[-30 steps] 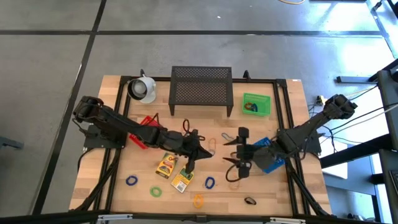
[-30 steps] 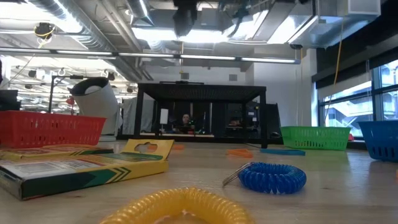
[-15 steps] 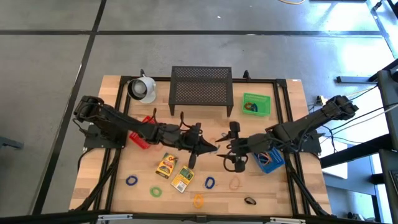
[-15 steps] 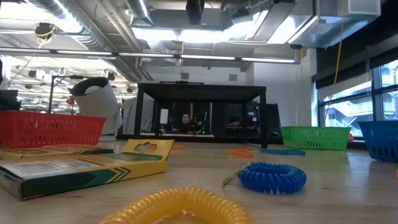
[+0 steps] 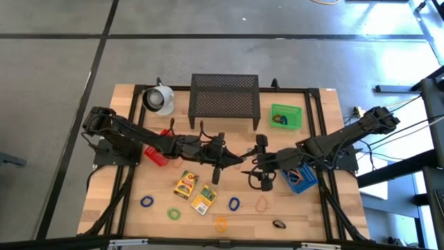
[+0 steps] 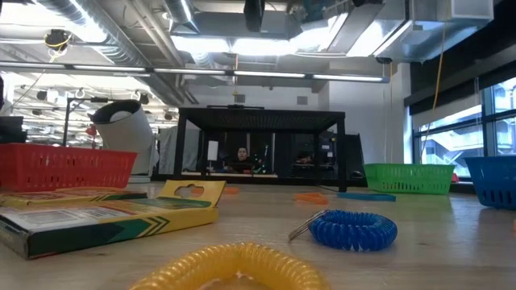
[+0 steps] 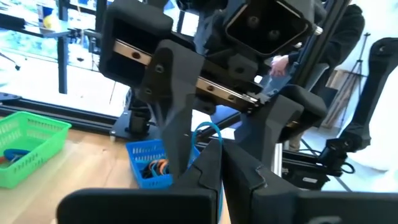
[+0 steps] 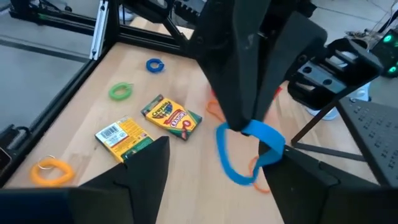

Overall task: Pick & Place Office Desk Supplies
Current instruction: Put the blue rubber band into the blue bin

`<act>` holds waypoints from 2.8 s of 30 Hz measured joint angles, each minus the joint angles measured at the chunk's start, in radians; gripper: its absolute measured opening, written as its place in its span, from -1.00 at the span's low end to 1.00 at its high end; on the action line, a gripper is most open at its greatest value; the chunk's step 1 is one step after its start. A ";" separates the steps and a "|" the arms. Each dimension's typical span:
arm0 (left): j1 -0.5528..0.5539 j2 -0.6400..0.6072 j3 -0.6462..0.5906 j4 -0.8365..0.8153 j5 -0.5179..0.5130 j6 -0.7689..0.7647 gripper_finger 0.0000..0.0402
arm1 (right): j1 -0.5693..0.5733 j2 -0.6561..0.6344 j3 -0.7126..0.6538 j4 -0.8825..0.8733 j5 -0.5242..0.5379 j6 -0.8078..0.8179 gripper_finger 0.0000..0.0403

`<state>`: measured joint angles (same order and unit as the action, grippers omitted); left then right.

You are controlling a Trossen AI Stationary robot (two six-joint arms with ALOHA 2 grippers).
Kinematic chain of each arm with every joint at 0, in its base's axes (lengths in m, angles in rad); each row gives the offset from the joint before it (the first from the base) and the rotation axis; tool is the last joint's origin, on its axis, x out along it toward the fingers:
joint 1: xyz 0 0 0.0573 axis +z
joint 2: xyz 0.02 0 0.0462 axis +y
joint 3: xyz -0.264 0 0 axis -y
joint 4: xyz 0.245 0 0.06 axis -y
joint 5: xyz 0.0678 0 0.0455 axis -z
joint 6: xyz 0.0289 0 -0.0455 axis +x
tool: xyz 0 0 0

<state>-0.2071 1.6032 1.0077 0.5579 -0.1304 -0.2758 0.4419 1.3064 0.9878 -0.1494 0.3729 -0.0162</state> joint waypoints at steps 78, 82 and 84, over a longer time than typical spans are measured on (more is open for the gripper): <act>0.096 -0.001 0.001 -1.027 -0.198 -0.325 -0.15 | 0.079 -0.090 -0.293 -0.943 -0.497 1.318 -0.32; 0.117 -0.001 -0.018 -1.052 -0.167 -0.151 -0.11 | 0.079 -0.091 -0.289 -0.947 -0.496 1.314 0.00; 0.124 -0.001 -0.035 -1.046 -0.165 -0.047 -0.11 | 0.079 -0.091 -0.275 -0.950 -0.496 1.308 0.15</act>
<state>-0.0830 1.6020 0.9727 -0.4885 -0.2957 -0.3224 0.5209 1.2152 0.7131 -1.0990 -0.1234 1.2922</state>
